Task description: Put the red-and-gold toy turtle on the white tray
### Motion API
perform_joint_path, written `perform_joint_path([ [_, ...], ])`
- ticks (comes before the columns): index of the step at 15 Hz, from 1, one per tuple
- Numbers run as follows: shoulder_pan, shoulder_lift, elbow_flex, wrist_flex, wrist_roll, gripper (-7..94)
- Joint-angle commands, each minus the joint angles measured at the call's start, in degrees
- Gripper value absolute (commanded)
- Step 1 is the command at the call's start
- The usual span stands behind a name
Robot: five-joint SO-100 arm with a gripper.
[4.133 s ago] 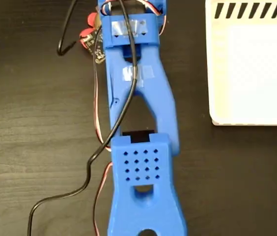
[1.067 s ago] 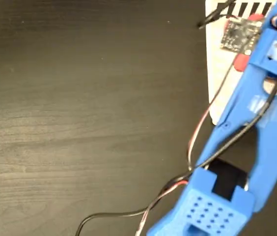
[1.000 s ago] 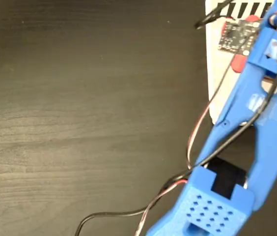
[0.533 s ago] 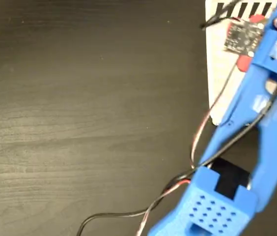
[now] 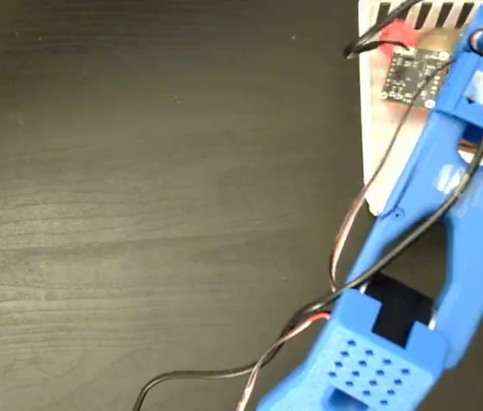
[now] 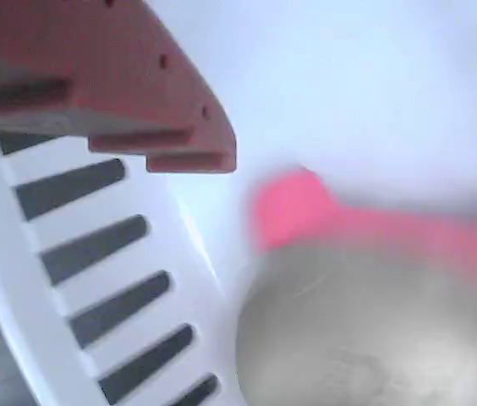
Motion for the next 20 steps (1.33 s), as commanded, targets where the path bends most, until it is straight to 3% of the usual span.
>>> perform_joint_path([
  [1,0.44,3.43,-1.14,0.97,-0.97,60],
  [4,0.53,4.39,-1.05,1.05,-1.05,60],
  [5,0.53,5.27,-0.88,1.05,-0.97,54],
  [8,-0.44,10.11,-4.04,-2.02,3.08,0],
  [11,-4.04,17.93,-0.88,-10.99,11.43,0],
  [14,-11.51,30.67,16.08,-29.53,19.42,0],
  [17,-20.04,47.02,39.55,-46.41,19.6,0],
  [20,-27.6,63.54,62.75,-56.43,18.46,0],
])
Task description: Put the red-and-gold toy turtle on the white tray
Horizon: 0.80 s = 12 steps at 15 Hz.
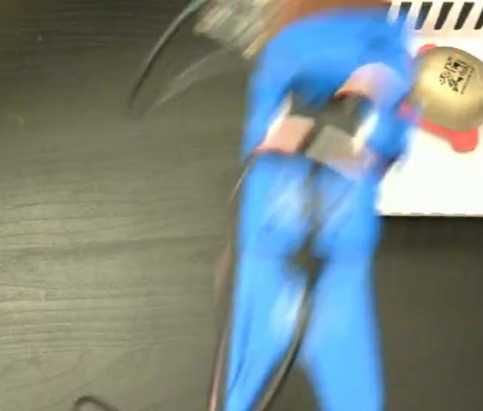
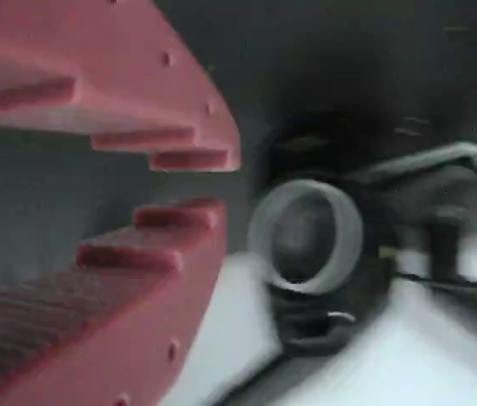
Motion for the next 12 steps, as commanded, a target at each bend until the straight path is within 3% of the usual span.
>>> perform_joint_path([
  [1,-5.54,17.49,16.35,-6.94,-0.26,0],
  [3,-9.76,28.83,29.18,-9.14,-1.49,0],
  [6,-14.94,49.83,45.88,-5.01,-6.15,0],
  [10,-17.58,69.79,56.87,14.5,-3.96,0],
  [12,-17.31,76.64,61.7,21.09,-2.2,0],
])
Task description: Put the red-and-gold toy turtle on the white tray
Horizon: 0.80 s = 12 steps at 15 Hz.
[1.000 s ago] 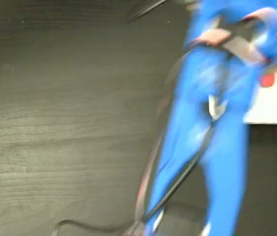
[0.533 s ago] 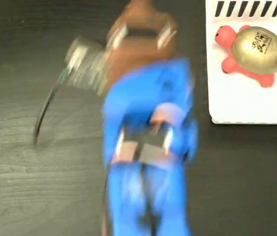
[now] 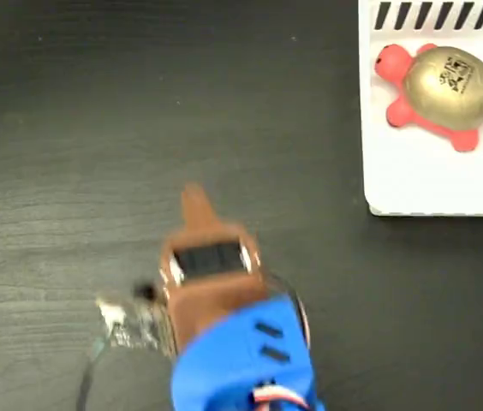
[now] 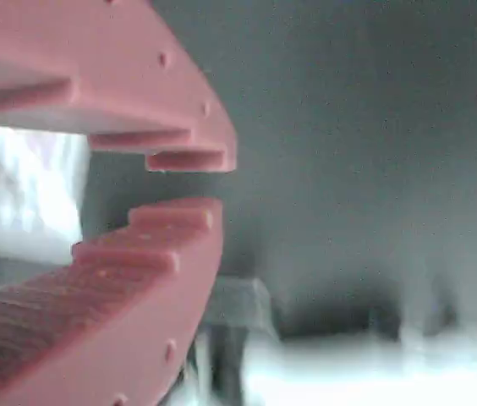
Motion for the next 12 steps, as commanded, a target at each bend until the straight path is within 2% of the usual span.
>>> perform_joint_path([
  [1,0.18,8.26,3.96,6.33,1.23,0],
  [4,-0.09,8.7,5.54,14.06,2.99,0],
  [6,-0.53,8.7,6.42,16.61,4.22,0],
  [12,-0.44,8.7,6.33,17.05,4.48,0],
])
